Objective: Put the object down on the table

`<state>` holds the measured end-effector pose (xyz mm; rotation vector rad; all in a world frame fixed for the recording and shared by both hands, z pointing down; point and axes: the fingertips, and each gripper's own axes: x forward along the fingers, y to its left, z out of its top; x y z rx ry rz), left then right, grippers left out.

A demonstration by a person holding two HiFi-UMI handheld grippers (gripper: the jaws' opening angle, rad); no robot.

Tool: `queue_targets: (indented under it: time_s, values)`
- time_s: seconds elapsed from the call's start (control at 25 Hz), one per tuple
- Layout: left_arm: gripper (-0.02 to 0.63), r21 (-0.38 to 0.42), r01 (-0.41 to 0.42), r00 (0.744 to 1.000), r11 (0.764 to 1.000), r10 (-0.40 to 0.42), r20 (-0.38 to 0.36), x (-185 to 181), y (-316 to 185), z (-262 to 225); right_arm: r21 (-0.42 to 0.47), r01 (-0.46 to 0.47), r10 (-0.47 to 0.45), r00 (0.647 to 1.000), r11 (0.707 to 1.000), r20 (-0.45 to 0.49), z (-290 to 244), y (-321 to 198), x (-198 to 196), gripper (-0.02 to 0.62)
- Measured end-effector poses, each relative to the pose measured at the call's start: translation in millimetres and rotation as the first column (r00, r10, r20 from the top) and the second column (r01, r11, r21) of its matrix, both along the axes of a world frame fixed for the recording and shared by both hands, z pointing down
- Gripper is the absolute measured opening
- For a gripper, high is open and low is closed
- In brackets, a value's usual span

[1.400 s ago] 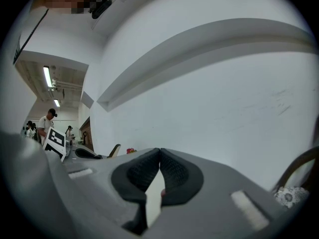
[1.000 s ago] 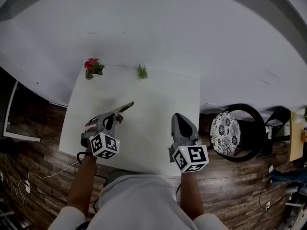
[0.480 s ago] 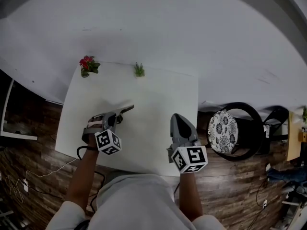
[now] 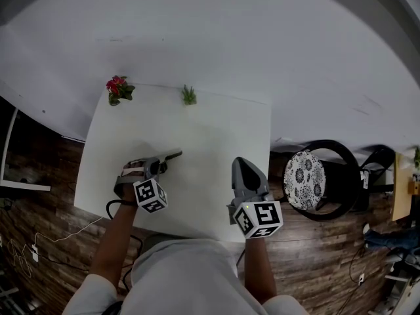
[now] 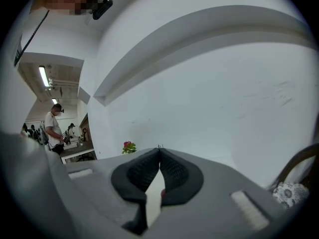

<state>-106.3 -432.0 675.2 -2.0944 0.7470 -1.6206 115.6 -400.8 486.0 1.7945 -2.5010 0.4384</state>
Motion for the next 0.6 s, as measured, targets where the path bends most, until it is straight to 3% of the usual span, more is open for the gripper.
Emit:
queue_targets:
  time_s: [0.6]
  values:
    - [0.026, -0.062, 0.002, 1.0, 0.998, -0.002, -0.015, 12, 12, 16, -0.008, 0.004, -0.004, 1.0, 1.0, -0.007, 2, 3, 6, 0.003]
